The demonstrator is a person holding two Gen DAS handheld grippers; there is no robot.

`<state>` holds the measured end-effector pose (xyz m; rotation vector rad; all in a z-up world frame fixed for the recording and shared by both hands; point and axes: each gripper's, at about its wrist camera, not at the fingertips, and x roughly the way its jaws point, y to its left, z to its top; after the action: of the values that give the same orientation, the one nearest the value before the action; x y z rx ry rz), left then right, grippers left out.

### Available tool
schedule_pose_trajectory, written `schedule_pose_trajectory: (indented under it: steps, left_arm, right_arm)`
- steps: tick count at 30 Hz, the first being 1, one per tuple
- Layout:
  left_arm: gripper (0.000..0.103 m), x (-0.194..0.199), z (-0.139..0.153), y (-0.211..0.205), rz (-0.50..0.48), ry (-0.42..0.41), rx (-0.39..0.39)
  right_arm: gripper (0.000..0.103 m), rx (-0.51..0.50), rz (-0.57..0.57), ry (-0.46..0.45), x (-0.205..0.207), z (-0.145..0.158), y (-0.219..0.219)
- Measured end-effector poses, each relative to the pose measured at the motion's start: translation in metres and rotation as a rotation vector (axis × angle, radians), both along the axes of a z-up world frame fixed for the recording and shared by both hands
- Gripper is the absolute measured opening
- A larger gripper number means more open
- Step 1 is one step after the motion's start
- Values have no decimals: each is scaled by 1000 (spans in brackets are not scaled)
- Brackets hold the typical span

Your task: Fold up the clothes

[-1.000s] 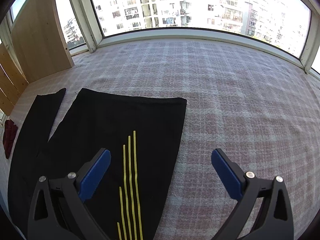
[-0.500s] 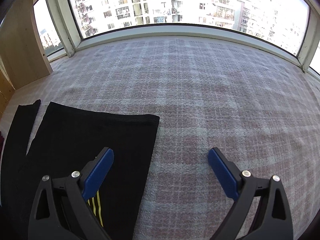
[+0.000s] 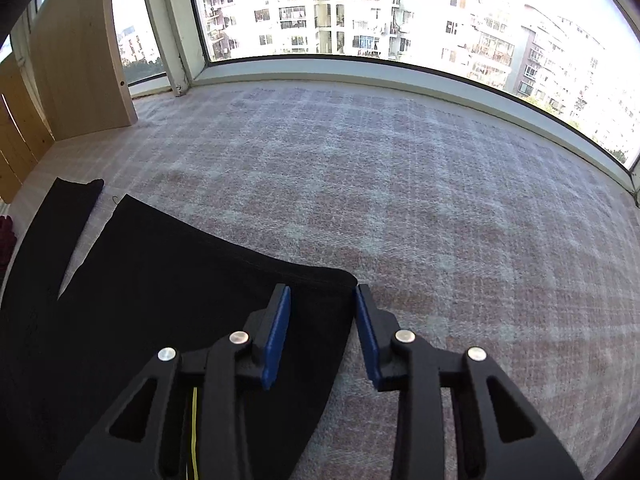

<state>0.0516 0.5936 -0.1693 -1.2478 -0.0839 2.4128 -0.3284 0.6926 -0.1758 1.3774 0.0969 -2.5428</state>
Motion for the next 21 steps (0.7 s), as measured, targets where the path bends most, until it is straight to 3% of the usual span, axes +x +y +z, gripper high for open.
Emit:
schedule_pose_trajectory:
  steps: [7,10,13,15,21]
  left_arm:
    - [65,-3,0,-2,6,6,5]
    - [58,-4,0,-5,17,3,7]
    - [44,-6,0,-9,35,-1,2]
    - [26,-8,-1,-13,58,-7,-4]
    - [13,-12,-3,-17,67,-26,6]
  right_arm:
    - [22,14,2,12,7,1,0]
    - [14,-3,-12,4,5,2,2]
    - [9,-26,-19,-11,4,3,7]
    - [7,-33,-24,-19,3,2,6]
    - [4,-59,-24,-8,5,2,4]
